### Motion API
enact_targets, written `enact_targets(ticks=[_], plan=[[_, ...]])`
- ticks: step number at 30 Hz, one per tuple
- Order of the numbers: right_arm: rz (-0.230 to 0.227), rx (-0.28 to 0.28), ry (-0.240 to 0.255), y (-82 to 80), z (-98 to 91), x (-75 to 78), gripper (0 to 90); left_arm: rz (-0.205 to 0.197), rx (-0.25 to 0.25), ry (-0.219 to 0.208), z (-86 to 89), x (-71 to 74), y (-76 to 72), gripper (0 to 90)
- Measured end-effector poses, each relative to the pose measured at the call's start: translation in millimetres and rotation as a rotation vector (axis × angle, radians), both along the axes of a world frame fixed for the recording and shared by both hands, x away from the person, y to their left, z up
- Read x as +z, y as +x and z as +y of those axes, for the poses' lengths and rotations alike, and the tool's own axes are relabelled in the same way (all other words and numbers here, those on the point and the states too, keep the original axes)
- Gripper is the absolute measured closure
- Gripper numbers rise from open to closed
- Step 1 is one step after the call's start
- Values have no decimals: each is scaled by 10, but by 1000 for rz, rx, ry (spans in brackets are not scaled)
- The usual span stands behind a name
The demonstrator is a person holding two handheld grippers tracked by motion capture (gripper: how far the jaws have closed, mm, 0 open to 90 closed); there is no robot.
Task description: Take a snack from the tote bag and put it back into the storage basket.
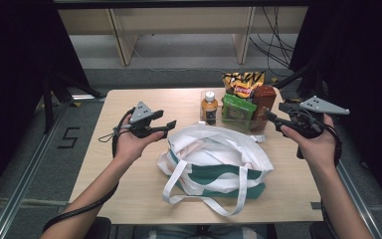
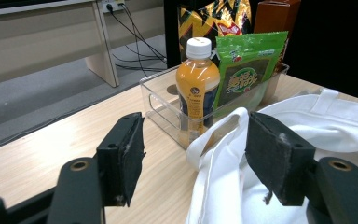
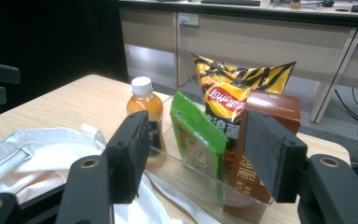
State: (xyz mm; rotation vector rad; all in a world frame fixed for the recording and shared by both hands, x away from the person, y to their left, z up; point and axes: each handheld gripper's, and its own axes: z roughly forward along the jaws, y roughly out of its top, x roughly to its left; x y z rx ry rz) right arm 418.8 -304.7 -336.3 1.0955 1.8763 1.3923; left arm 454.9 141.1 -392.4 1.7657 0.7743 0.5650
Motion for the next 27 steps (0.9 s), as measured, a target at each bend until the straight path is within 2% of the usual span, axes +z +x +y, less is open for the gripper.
enact_targets(ticks=[4, 7, 11, 18, 19, 21, 25, 27], plan=[[7, -4, 0, -3, 4, -3, 420, -4, 21, -2, 55, -53, -54, 366], [3, 0, -6, 6, -7, -8, 420, 2, 36, -22, 124, -105, -83, 364], [15, -3, 1, 5, -9, -12, 420, 8, 49, -44, 191, -231, -134, 365], [8, -11, -2, 21, 1, -44, 420, 25, 56, -55, 236, -421, -215, 366], [19, -1, -3, 22, 0, -41, 419, 29, 58, -51, 234, -436, -229, 366], [10, 4, -16, 38, -4, -50, 419, 30, 56, -53, 226, -462, -240, 365], [23, -1, -8, 44, -4, -64, 419, 30, 53, -57, 211, -493, -254, 365], [23, -1, -10, 50, -12, -69, 419, 18, 54, -60, 214, -492, -261, 365]])
